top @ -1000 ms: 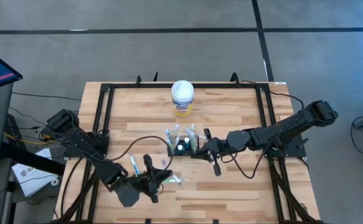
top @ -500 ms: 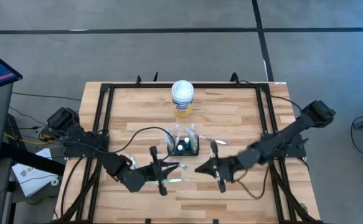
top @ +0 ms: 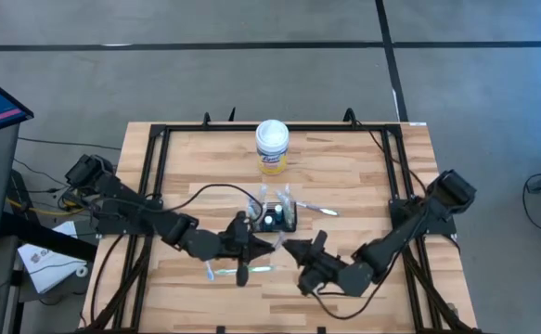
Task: Pick & Place toothbrushing station
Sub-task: Put the bottom purple toothbrush into the mesh organizer
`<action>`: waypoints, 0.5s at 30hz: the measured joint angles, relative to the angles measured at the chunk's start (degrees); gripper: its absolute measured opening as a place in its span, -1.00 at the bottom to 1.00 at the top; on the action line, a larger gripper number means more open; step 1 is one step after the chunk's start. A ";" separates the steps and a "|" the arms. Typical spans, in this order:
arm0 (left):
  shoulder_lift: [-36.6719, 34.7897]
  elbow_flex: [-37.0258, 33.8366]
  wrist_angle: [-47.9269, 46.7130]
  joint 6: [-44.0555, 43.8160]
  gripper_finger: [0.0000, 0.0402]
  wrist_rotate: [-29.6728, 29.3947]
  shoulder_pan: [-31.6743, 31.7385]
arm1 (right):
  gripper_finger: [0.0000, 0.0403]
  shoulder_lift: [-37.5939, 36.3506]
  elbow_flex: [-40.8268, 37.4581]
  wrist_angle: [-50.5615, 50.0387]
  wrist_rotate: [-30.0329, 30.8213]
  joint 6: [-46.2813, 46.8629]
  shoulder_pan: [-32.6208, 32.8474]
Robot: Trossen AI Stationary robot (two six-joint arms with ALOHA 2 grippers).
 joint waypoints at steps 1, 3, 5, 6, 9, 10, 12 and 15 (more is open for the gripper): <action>0.00 0.00 -1.06 -1.65 -0.97 1.07 0.48 | -1.00 0.66 1.36 0.03 1.77 -1.73 0.08; 0.00 0.00 -2.43 -4.90 -0.97 3.97 1.63 | -1.00 2.09 3.57 0.29 3.51 -4.52 0.27; -0.11 0.02 -3.96 -7.79 -0.97 7.18 2.54 | -1.00 3.26 4.52 -0.18 4.75 -6.97 0.61; -0.11 0.02 -4.44 -8.92 -0.97 8.49 3.11 | -1.00 3.59 4.65 -0.28 5.84 -8.23 0.69; -0.35 -0.04 -5.39 -10.56 -0.97 10.27 4.50 | -1.00 3.82 5.01 -0.31 8.14 -9.05 0.77; -0.69 -0.09 -5.68 -10.92 -0.97 10.73 4.84 | -1.00 3.82 5.00 -0.98 8.06 -8.84 0.87; -1.30 0.02 -5.16 -11.79 -0.97 12.57 5.76 | -1.00 3.84 4.90 -2.49 8.18 -8.06 1.04; -2.69 -0.24 -5.46 -13.94 -0.97 16.88 7.13 | -1.00 3.84 4.88 -3.42 8.27 -8.01 1.25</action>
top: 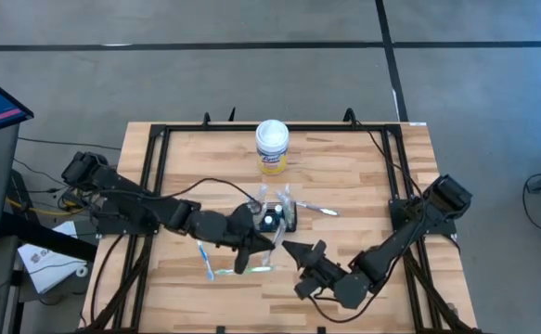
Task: Pick & Place toothbrushing station
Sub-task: Put the bottom purple toothbrush into the mesh organizer
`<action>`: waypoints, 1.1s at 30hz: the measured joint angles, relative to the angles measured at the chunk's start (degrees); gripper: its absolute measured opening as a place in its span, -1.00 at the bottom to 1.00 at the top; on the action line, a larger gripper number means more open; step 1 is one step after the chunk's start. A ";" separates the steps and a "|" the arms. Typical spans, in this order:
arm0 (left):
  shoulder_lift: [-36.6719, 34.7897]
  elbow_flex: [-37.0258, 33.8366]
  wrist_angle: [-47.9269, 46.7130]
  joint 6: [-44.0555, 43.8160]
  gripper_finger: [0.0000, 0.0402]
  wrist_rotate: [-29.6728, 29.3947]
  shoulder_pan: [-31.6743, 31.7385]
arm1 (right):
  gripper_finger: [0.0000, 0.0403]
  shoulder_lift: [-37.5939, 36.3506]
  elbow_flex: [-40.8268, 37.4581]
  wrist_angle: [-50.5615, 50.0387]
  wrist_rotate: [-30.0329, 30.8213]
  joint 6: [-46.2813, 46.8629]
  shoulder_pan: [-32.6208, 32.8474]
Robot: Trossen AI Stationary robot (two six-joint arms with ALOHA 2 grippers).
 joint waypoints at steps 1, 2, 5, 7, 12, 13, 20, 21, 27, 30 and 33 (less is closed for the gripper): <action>-0.30 0.00 -0.13 -1.30 -0.97 1.69 0.54 | -1.00 0.00 0.00 -0.13 -0.04 -0.27 0.15; -0.39 0.00 -0.14 -2.98 -0.97 3.71 1.12 | -1.00 0.00 0.02 -0.35 -0.04 -0.84 0.23; -0.39 0.00 -0.69 -7.55 -0.97 8.74 2.50 | -1.00 0.00 0.01 -1.45 -0.17 -1.82 0.17; -0.39 0.00 -1.75 -10.90 -0.97 11.65 3.27 | -1.00 0.00 -0.02 -1.45 -0.17 -1.85 0.17; -0.04 -0.01 -2.85 -16.40 -0.97 15.86 4.25 | -0.99 0.00 -0.02 -2.91 -0.85 -2.73 0.12; -0.06 0.00 -2.83 -17.39 -0.97 16.23 4.30 | -0.97 0.00 -0.02 -3.72 -1.41 -3.06 0.12; -0.06 0.00 -3.01 -19.35 -0.97 17.89 4.84 | -0.63 0.00 -0.05 -6.55 -1.70 -3.40 0.06; -0.06 0.00 -2.98 -19.35 -0.97 17.97 4.84 | -0.57 0.00 -0.05 -6.55 -1.70 -3.36 -0.05; -0.06 0.00 -2.81 -19.37 -0.96 17.98 4.84 | -0.24 0.00 -0.05 -6.59 -2.17 -3.64 -1.24; -0.06 0.00 -2.75 -19.37 -0.96 18.09 5.10 | -0.15 0.00 -0.05 -6.52 -4.09 -3.64 -2.71; -0.06 0.00 -2.74 -19.39 -0.96 18.08 5.17 | -0.14 0.00 -0.05 -6.29 -4.66 -3.62 -3.86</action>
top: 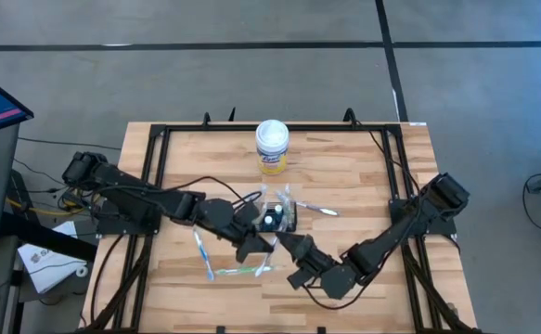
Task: Pick & Place toothbrushing station
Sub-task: Put the bottom purple toothbrush into the mesh organizer
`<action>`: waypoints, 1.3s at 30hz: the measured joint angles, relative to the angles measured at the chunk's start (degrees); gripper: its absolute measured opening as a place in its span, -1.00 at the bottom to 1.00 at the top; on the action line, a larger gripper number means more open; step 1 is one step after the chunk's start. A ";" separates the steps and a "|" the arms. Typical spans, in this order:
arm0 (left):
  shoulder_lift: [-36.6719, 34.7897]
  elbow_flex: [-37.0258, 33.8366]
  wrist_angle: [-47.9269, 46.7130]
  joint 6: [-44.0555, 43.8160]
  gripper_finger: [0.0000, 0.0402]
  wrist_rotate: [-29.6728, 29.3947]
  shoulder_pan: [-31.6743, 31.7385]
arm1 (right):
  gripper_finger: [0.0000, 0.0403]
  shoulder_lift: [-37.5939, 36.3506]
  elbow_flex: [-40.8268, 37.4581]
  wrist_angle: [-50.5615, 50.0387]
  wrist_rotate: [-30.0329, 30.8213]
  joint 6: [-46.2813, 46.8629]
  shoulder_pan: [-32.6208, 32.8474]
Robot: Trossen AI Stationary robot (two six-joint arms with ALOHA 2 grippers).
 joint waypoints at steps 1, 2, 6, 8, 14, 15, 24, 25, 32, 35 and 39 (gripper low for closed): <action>0.00 0.00 -0.01 0.00 -0.95 0.01 0.04 | -0.15 0.00 0.00 0.03 0.10 0.00 -0.25; 0.00 0.00 -0.03 -0.01 -0.95 0.04 0.07 | -0.18 0.00 0.00 0.06 0.15 0.00 -0.26; 0.00 0.00 -0.03 -0.02 -0.95 0.42 0.45 | -0.34 -0.02 0.00 0.59 0.13 -0.15 0.59; 0.00 0.00 -0.01 -0.02 -0.95 0.44 0.77 | -0.44 -0.02 0.00 0.56 0.11 -0.17 0.94; 0.00 0.00 0.28 -0.48 -0.95 0.37 0.87 | -0.68 -0.02 -0.04 0.20 -0.27 -1.79 0.58; 0.00 0.00 0.27 -0.88 -0.95 0.36 0.87 | -0.70 -0.02 -0.04 0.13 -0.37 -2.54 0.28; 0.00 0.00 0.02 -1.31 -0.95 1.98 0.83 | -0.67 -0.02 -0.04 0.37 -4.26 -3.37 -0.21; 0.00 0.00 0.10 -1.29 -0.95 1.95 0.83 | -0.66 -0.02 -0.04 0.40 -4.38 -4.16 -0.15; 0.02 0.00 0.19 -1.27 -0.95 1.78 0.86 | -0.64 -0.02 -0.04 0.42 -4.70 -6.10 -1.20; 0.02 0.00 0.05 -1.28 -0.95 1.92 0.85 | -0.64 -0.02 -0.04 0.47 -6.54 -6.19 -1.33; 0.02 0.00 0.30 -1.22 -0.95 1.96 0.83 | -0.69 -0.02 -0.04 1.27 -7.10 -6.19 -1.14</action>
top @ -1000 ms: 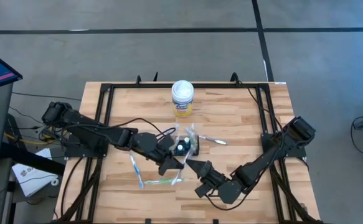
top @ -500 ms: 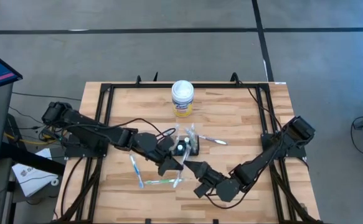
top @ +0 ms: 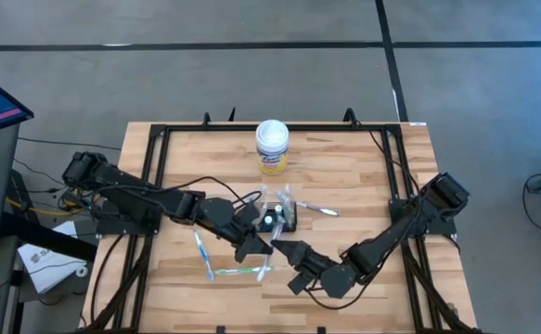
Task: Pick & Place toothbrushing station
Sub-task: Put the bottom purple toothbrush into the mesh organizer
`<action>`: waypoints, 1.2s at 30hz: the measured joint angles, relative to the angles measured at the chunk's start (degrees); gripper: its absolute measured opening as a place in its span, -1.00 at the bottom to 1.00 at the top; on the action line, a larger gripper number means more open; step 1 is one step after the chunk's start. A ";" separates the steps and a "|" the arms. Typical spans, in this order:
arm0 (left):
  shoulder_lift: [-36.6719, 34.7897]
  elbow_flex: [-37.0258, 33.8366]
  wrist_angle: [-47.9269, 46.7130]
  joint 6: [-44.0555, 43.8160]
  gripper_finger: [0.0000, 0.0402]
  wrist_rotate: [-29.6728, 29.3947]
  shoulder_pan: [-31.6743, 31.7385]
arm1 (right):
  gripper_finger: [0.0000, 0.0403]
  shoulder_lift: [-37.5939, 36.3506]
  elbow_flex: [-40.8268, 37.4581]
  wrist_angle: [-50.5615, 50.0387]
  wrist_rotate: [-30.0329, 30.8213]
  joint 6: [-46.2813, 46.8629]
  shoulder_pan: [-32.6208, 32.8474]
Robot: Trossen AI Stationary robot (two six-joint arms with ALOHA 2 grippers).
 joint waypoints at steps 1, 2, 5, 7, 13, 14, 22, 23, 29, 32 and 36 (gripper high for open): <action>-0.01 0.00 0.02 -0.01 -0.94 0.01 0.00 | -0.72 0.00 0.00 -0.06 -0.02 -0.02 0.27; 0.00 0.00 0.09 -0.02 -0.94 0.10 0.00 | -0.77 0.00 0.00 -0.14 0.00 -0.06 0.47; -0.02 0.02 0.35 -0.09 -0.90 0.44 -0.04 | -0.92 0.00 0.00 -0.29 0.00 0.11 0.57; -0.03 0.02 0.33 -0.08 -0.87 0.42 -0.04 | -0.95 0.00 -0.02 -0.37 0.03 1.64 0.56; -0.07 0.05 0.53 0.87 -0.77 -0.13 -0.15 | -0.98 0.00 -0.04 -0.44 0.11 6.86 0.48; -0.07 0.07 0.60 1.62 -0.75 -0.35 -0.15 | -0.98 0.00 -0.04 -0.43 0.23 6.88 0.57; -0.07 0.07 1.20 5.12 -0.69 -0.67 -0.15 | -0.99 0.00 -0.04 -0.61 0.85 9.76 1.45; -0.07 0.07 1.37 5.65 -0.68 -0.73 -0.15 | -0.99 0.00 -0.04 -0.59 1.15 9.93 1.47; -0.37 -0.02 3.04 10.59 -0.63 -1.08 -0.39 | -1.00 -0.09 0.11 -1.53 1.59 13.41 1.84; -0.97 -0.11 2.79 12.73 -0.63 -1.55 -0.37 | -1.00 -0.19 0.13 -1.75 1.73 15.25 2.14; -2.42 -0.15 1.99 15.39 -0.63 -2.61 -0.37 | -1.00 -0.28 0.26 -2.39 1.99 18.03 2.45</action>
